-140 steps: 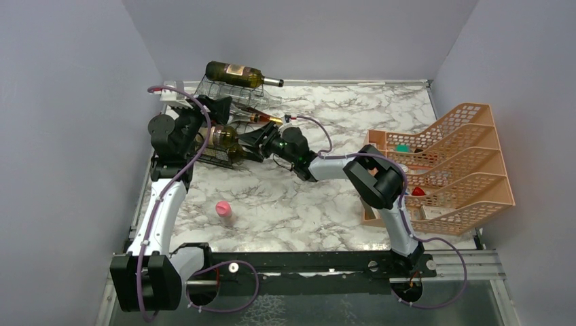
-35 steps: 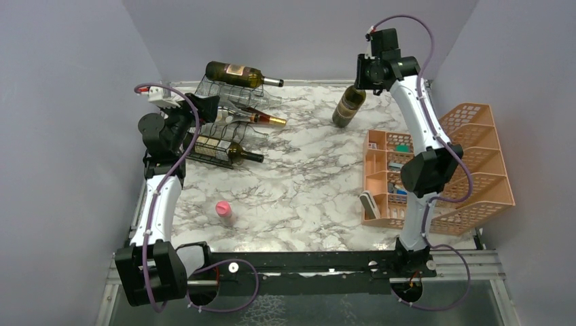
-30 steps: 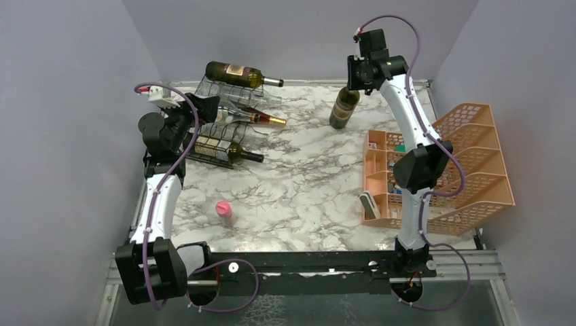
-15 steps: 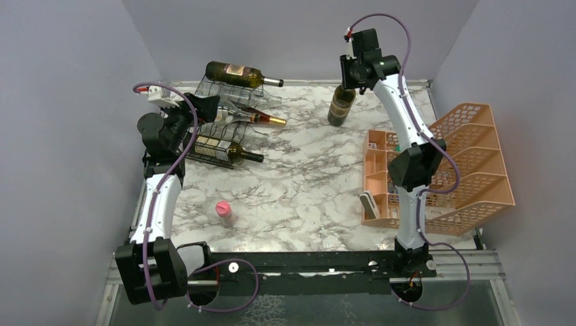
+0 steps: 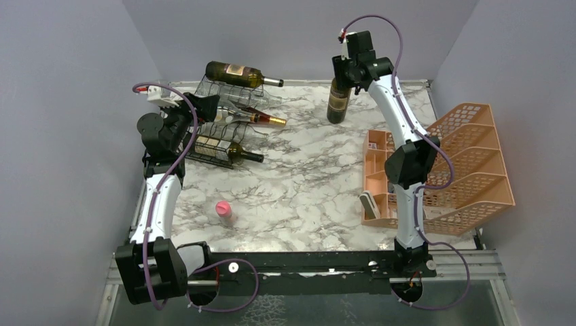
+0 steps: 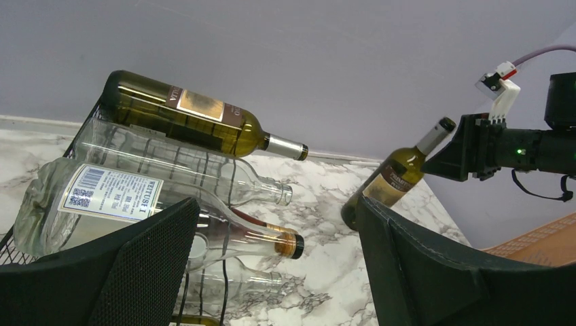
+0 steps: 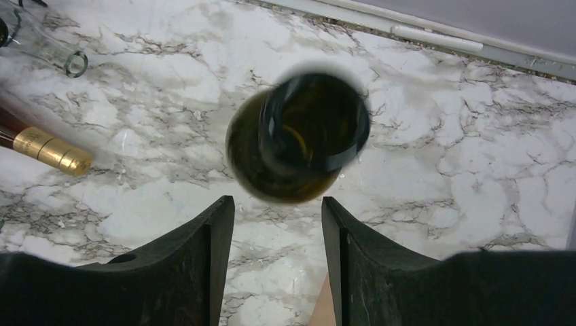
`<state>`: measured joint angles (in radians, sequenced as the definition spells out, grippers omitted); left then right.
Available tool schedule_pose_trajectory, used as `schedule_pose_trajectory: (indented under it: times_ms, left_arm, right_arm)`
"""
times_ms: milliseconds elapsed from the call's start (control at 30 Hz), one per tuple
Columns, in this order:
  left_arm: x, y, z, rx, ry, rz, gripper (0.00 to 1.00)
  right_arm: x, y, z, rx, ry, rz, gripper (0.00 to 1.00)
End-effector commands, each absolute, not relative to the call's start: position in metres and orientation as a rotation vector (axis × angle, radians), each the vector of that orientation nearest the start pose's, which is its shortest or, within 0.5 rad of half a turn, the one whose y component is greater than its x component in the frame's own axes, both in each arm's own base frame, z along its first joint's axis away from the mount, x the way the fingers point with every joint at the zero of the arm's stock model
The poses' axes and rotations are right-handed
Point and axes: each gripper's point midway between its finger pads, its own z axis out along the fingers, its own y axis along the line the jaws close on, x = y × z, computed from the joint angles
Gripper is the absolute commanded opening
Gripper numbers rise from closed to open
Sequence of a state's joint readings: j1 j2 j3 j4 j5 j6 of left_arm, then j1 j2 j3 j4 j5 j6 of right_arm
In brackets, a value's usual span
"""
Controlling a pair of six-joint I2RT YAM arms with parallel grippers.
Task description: Take the wine bottle off the wine rack
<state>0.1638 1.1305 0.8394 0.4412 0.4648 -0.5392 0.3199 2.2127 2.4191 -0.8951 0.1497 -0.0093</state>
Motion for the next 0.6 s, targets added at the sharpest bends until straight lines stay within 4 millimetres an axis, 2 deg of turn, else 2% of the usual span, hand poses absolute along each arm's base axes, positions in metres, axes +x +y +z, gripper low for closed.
schedule_pose_trajectory:
  times_ms: [0, 233, 367, 467, 567]
  left_arm:
    - [0.393, -0.035, 0.346, -0.095, 1.433, -0.651, 0.91]
    - [0.394, -0.035, 0.345, -0.096, 1.434, -0.652, 0.91]
    - [0.394, -0.035, 0.344, -0.097, 1.435, -0.651, 0.91]
    - [0.394, -0.035, 0.343, -0.097, 1.437, -0.654, 0.90]
    - [0.394, -0.035, 0.341, -0.099, 1.441, -0.655, 0.90]
  right_arm:
    - [0.563, 0.156, 0.246, -0.295, 2.192, -0.026, 0.54]
    - [0.564, 0.158, 0.257, -0.289, 2.164, -0.011, 0.58]
    - [0.556, 0.161, 0.265, -0.287, 2.159, 0.028, 0.63]
    - [0.550, 0.162, 0.263, -0.279, 2.168, 0.046, 0.72]
    - [0.563, 0.159, 0.266, -0.176, 2.088, 0.044, 0.87]
